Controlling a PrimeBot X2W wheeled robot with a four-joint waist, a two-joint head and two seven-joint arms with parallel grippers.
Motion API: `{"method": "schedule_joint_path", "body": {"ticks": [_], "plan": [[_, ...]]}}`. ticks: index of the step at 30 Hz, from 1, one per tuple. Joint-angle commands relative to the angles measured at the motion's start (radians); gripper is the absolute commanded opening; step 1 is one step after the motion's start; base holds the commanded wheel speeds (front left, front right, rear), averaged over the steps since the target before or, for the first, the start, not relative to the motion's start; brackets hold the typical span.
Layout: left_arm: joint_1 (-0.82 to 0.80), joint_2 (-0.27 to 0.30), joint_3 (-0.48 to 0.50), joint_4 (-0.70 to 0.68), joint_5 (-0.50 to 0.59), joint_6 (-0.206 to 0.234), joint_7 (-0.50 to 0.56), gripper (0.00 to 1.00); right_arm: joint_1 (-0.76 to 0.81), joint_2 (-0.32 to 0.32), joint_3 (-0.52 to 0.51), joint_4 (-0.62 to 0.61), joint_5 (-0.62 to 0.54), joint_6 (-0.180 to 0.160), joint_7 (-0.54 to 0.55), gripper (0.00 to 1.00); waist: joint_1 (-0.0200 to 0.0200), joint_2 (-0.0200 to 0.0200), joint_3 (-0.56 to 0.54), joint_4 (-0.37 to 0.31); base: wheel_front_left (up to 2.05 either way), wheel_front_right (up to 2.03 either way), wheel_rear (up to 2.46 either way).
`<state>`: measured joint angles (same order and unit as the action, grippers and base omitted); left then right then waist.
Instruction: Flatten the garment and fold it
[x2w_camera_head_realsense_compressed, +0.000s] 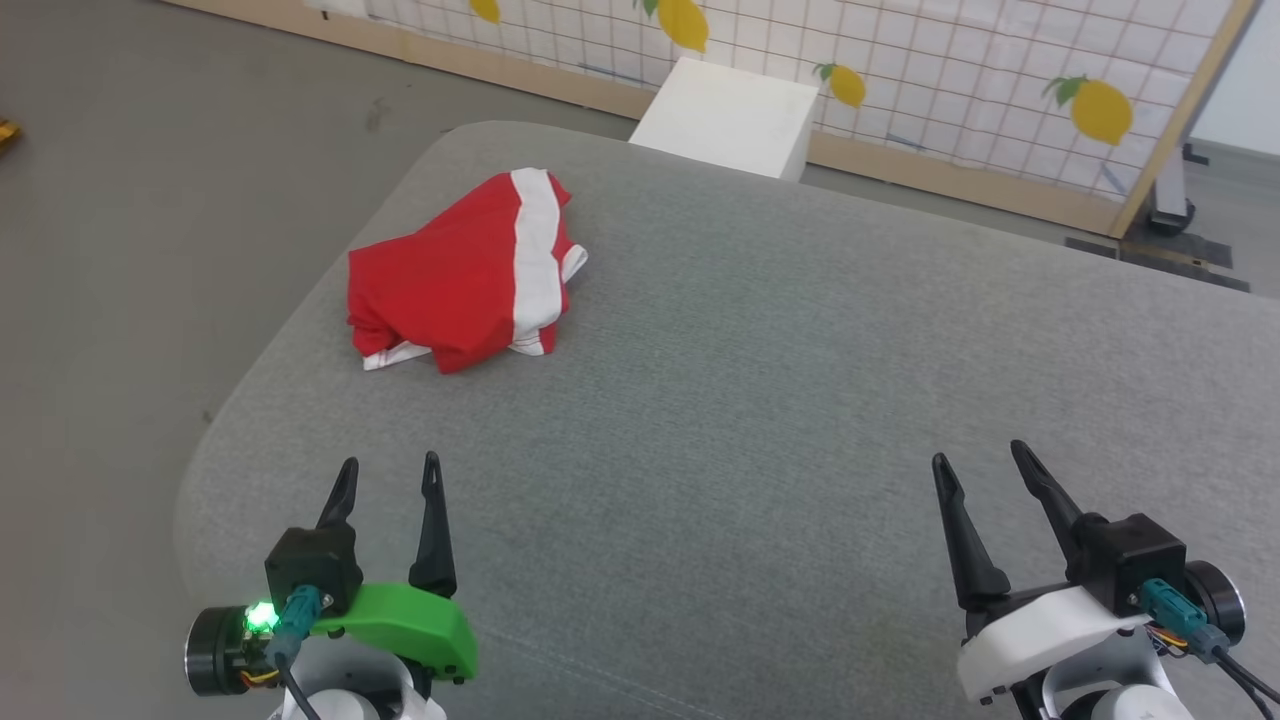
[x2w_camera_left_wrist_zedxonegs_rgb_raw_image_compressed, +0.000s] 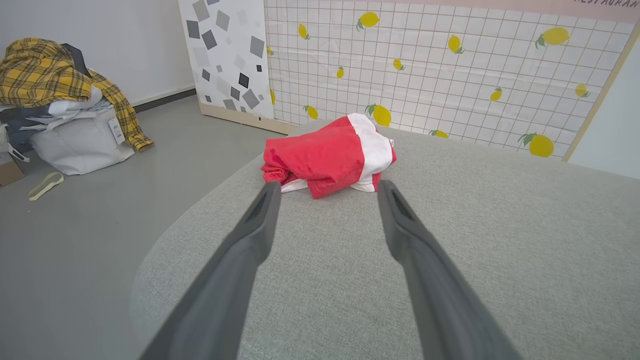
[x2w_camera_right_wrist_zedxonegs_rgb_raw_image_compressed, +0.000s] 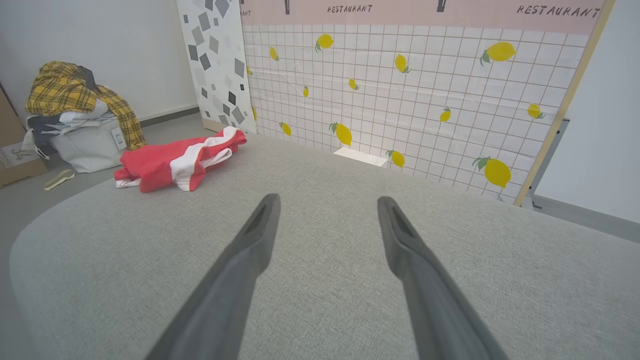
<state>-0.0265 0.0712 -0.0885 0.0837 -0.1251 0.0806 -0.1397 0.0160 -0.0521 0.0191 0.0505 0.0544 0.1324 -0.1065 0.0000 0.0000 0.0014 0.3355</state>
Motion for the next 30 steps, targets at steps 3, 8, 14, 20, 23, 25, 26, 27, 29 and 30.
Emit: {"method": "schedule_joint_path", "body": {"ticks": [3, 8, 14, 20, 23, 25, 26, 27, 29, 30], "plan": [[-0.016, 0.011, -0.007, 0.007, -0.022, 0.009, -0.015, 1.00, -0.021, 0.001, 0.002, 0.007, 0.009, -0.001, -0.015, 1.00, 0.0000, 0.0000, -0.002, 0.024, 0.00, 0.00, 0.00], [-0.015, 0.014, -0.010, 0.012, -0.032, 0.017, -0.025, 1.00, -0.024, 0.001, 0.005, 0.013, 0.012, -0.001, -0.023, 1.00, 0.0000, 0.0000, -0.004, 0.048, 0.00, 0.00, 0.00], [-0.013, 0.020, -0.014, 0.017, -0.044, 0.027, -0.037, 1.00, -0.024, 0.001, 0.008, 0.018, 0.021, -0.001, -0.033, 1.00, 0.0000, 0.0000, -0.005, 0.073, 0.00, 0.00, 0.00], [-0.012, 0.028, -0.019, 0.022, -0.058, 0.035, -0.050, 1.00, -0.025, 0.001, 0.009, 0.024, 0.030, -0.001, -0.045, 1.00, 0.0000, 0.0000, -0.003, 0.095, 0.00, 0.00, 0.00], [-0.012, 0.031, -0.022, 0.025, -0.065, 0.040, -0.056, 1.00, -0.027, 0.001, 0.008, 0.029, 0.035, -0.001, -0.049, 1.00, 0.0000, 0.0000, -0.002, 0.107, 0.00, 0.00, 0.00], [-0.012, 0.034, -0.024, 0.028, -0.070, 0.043, -0.060, 1.00, -0.028, 0.001, 0.010, 0.031, 0.036, -0.001, -0.051, 1.00, 0.0000, 0.0000, -0.001, 0.114, 0.00, 0.00, 0.00], [-0.012, 0.035, -0.024, 0.029, -0.074, 0.045, -0.062, 1.00, -0.028, 0.001, 0.011, 0.032, 0.037, -0.001, -0.053, 1.00, 0.0000, 0.0000, -0.001, 0.118, 0.00, 0.00, 0.00], [-0.012, 0.036, -0.025, 0.030, -0.076, 0.047, -0.064, 1.00, -0.029, 0.001, 0.011, 0.032, 0.037, -0.001, -0.054, 1.00, 0.0000, 0.0000, -0.001, 0.121, 0.00, 0.00, 0.00], [-0.011, 0.038, -0.027, 0.032, -0.081, 0.051, -0.068, 1.00, -0.029, 0.001, 0.012, 0.034, 0.039, -0.001, -0.058, 1.00, 0.0000, 0.0000, -0.001, 0.128, 0.00, 0.00, 0.00], [-0.011, 0.038, -0.028, 0.032, -0.083, 0.054, -0.070, 1.00, -0.030, 0.001, 0.012, 0.035, 0.040, -0.001, -0.060, 1.00, 0.0000, 0.0000, -0.001, 0.132, 0.00, 0.00, 0.00]]}}
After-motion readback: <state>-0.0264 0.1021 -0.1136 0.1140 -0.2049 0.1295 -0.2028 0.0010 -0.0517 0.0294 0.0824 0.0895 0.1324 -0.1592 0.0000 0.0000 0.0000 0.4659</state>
